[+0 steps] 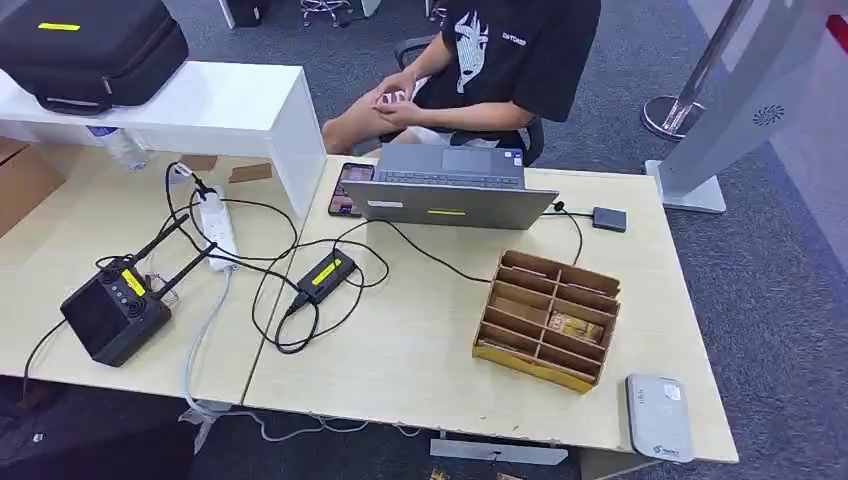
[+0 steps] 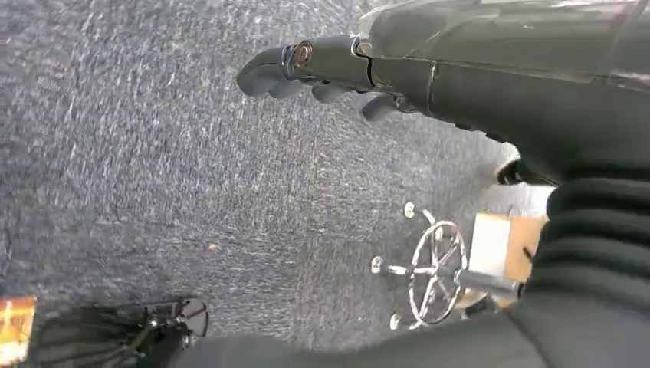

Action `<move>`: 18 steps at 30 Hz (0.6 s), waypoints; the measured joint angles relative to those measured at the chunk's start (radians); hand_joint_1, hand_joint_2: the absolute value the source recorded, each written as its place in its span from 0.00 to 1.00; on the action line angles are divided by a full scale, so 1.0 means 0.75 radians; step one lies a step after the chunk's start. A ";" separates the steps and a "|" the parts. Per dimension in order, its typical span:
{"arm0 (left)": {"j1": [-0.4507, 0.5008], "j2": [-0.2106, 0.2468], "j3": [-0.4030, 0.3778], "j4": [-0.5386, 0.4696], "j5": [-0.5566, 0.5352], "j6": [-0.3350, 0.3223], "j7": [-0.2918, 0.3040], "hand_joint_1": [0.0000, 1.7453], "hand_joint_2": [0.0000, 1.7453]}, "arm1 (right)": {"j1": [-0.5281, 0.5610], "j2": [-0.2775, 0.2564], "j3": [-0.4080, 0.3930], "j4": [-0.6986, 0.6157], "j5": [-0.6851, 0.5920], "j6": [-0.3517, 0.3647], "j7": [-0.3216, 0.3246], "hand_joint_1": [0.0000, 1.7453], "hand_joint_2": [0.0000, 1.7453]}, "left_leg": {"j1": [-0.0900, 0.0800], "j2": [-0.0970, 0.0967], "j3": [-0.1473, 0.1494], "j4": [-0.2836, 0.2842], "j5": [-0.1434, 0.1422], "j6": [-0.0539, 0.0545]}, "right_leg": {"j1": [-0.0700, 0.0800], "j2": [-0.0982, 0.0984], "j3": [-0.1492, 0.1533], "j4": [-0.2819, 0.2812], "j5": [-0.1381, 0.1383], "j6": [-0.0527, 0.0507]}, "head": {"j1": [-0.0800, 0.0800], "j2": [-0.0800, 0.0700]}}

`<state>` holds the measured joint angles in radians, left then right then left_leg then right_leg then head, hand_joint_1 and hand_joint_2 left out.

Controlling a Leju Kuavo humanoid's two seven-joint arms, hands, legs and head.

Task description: Pass the card to the sensor for recognition and then transmit it.

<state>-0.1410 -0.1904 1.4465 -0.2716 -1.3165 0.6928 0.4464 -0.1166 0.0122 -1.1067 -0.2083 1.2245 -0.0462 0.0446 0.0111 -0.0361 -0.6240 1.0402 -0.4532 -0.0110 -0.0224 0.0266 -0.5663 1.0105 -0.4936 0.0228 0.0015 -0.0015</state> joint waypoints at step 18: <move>-0.002 -0.038 0.106 -0.087 0.071 0.005 -0.168 1.00 1.00 | -0.010 0.012 0.108 0.007 0.091 0.156 -0.034 1.00 1.00 | 0.000 0.000 0.000 0.000 0.000 0.000 | 0.000 0.000 0.000 0.000 0.000 0.000 | 0.000 0.000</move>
<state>-0.1429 -0.2186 1.5259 -0.3365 -1.2634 0.6966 0.3204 -0.1244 0.0210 -1.0254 -0.2033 1.2925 0.0706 0.0191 0.0111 -0.0362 -0.6241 1.0401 -0.4532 -0.0110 -0.0225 0.0266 -0.5662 1.0105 -0.4937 0.0228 0.0015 -0.0015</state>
